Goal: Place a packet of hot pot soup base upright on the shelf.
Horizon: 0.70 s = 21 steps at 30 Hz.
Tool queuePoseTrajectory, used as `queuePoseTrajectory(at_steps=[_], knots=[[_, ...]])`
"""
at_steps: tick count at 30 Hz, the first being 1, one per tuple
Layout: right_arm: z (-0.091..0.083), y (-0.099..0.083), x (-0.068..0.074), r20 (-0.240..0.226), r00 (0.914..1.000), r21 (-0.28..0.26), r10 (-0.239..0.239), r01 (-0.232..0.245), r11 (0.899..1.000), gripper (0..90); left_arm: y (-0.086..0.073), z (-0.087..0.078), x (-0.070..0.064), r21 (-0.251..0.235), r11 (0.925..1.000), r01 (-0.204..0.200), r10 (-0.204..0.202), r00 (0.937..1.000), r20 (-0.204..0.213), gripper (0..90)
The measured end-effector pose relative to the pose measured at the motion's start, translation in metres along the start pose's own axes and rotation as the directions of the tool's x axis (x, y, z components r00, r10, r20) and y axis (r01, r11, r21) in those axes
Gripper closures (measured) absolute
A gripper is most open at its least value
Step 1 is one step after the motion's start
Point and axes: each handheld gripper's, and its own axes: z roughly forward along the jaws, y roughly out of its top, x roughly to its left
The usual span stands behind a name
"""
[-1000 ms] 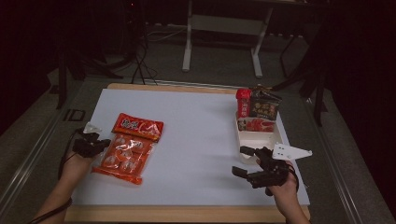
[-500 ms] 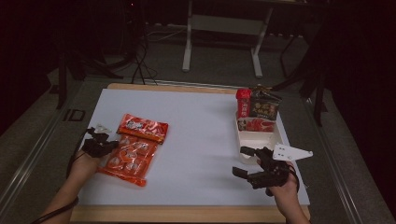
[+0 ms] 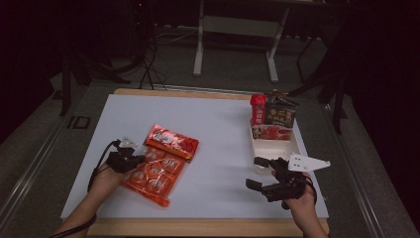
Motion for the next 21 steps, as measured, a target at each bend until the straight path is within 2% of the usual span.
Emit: queuePoseTrajectory(at_steps=[5,6,8,9,11,12,15,19,21], knots=[[-0.001,0.001,0.001,0.001,1.0,-0.009,-0.004,0.004,1.0,15.2,0.007,0.004,-0.021,-0.004,0.9988,-0.049,0.049,0.9974,0.053,90.0],[-0.001,0.001,0.001,0.001,1.0,-0.01,-0.002,0.002,1.0,15.2,0.01,0.006,-0.028,-0.008,0.9989,-0.047,0.047,0.9928,0.11,90.0],[-0.001,0.001,0.0,0.003,1.0,-0.008,-0.003,0.003,1.0,15.2,0.01,0.006,-0.028,-0.008,0.9989,-0.047,0.047,0.9928,0.11,90.0],[-0.001,0.001,0.0,0.003,1.0,-0.008,-0.003,0.003,1.0,15.2,0.013,0.011,-0.047,-0.011,0.9947,-0.102,0.103,0.9858,0.133,90.0],[-0.001,0.001,0.001,0.005,1.0,-0.007,-0.005,0.005,1.0,15.2,0.018,0.011,-0.056,-0.002,0.9899,-0.142,0.141,0.9812,0.132,90.0],[-0.002,0.001,0.0,0.006,1.0,-0.007,-0.004,0.004,1.0,15.2,0.019,0.01,-0.058,0.001,0.9884,-0.152,0.151,0.9814,0.119,90.0],[-0.003,0.001,0.0,0.006,1.0,-0.011,-0.001,0.001,1.0,15.2,0.02,0.005,-0.052,-0.005,0.9888,-0.149,0.149,0.9853,0.083,90.0],[-0.003,0.001,0.0,0.006,1.0,-0.01,-0.001,0.001,1.0,15.2,0.016,-0.008,-0.037,-0.013,0.993,-0.118,0.118,0.9909,0.064,90.0],[-0.003,0.001,0.0,0.005,1.0,-0.012,0.002,-0.002,1.0,15.2,0.013,-0.013,-0.03,-0.008,0.9932,-0.116,0.117,0.9923,0.043,90.0]])
